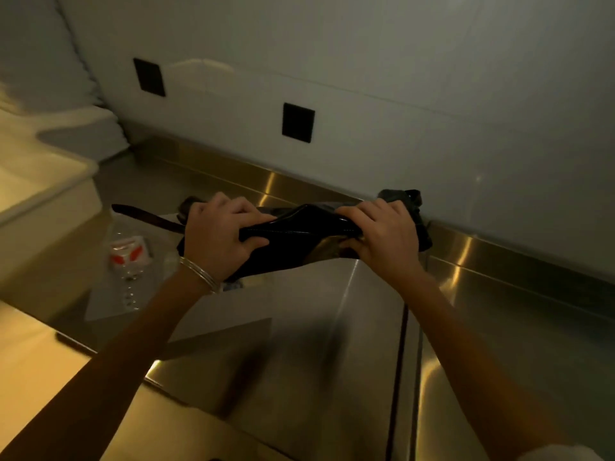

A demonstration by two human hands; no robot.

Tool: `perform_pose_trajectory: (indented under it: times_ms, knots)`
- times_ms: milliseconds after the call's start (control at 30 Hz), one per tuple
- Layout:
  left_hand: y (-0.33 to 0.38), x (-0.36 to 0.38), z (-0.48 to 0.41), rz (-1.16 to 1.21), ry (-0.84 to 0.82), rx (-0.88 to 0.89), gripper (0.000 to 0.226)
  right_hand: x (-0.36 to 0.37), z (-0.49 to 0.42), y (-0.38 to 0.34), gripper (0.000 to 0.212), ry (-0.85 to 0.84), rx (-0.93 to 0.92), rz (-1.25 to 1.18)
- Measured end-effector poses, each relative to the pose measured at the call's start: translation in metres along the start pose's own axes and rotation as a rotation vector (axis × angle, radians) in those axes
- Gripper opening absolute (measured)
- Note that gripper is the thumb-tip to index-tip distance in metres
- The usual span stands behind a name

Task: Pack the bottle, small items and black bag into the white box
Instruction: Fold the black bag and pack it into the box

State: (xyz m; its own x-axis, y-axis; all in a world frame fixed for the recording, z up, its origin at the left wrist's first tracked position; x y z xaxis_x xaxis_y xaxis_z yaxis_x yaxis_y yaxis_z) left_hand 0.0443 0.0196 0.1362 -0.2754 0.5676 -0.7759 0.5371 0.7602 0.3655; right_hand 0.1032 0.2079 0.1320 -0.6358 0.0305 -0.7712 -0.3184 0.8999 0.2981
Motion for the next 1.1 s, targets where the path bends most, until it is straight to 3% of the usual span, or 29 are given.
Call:
perform_pose_trajectory:
  times_ms: [233, 533, 667, 800, 900, 1100]
  knots:
    - [-0.102, -0.038, -0.008, -0.116, -0.025, -0.010, 0.029, 0.046, -0.081, -0.070, 0.054, -0.014, -0.030, -0.115]
    - [-0.191, -0.043, -0.018, -0.122, -0.214, 0.042, 0.037, 0.092, -0.123, -0.133, 0.050, -0.085, 0.077, -0.354]
    - [-0.200, -0.038, -0.011, -0.096, -0.240, 0.084, 0.039, 0.096, -0.131, -0.141, 0.047, -0.125, 0.042, -0.388]
    - [-0.188, -0.050, -0.041, -0.089, -0.222, 0.271, 0.033, 0.084, -0.130, -0.144, 0.049, -0.074, 0.076, -0.380]
    - [-0.167, -0.049, -0.060, -0.108, -0.257, 0.458, 0.032, 0.090, -0.128, -0.145, 0.048, -0.044, 0.113, -0.524]
    - [-0.155, -0.016, -0.061, 0.006, -0.427, 0.576, 0.029, 0.107, -0.123, -0.143, 0.038, -0.021, 0.067, -0.770]
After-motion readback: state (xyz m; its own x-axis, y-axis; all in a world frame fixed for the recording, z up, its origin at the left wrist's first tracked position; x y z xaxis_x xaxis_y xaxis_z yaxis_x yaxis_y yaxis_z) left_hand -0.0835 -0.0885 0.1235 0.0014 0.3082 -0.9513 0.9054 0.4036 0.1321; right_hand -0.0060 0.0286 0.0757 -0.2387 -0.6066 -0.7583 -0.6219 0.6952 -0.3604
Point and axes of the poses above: each hand's wrist, its own z-axis away from the middle knuckle, its own x-axis out of the palm, y = z × x, the point moved 9 cm from there along -z, towards the middle knuckle, and after that the axes turned 14 degrees about -x, right-handed, at the moved point
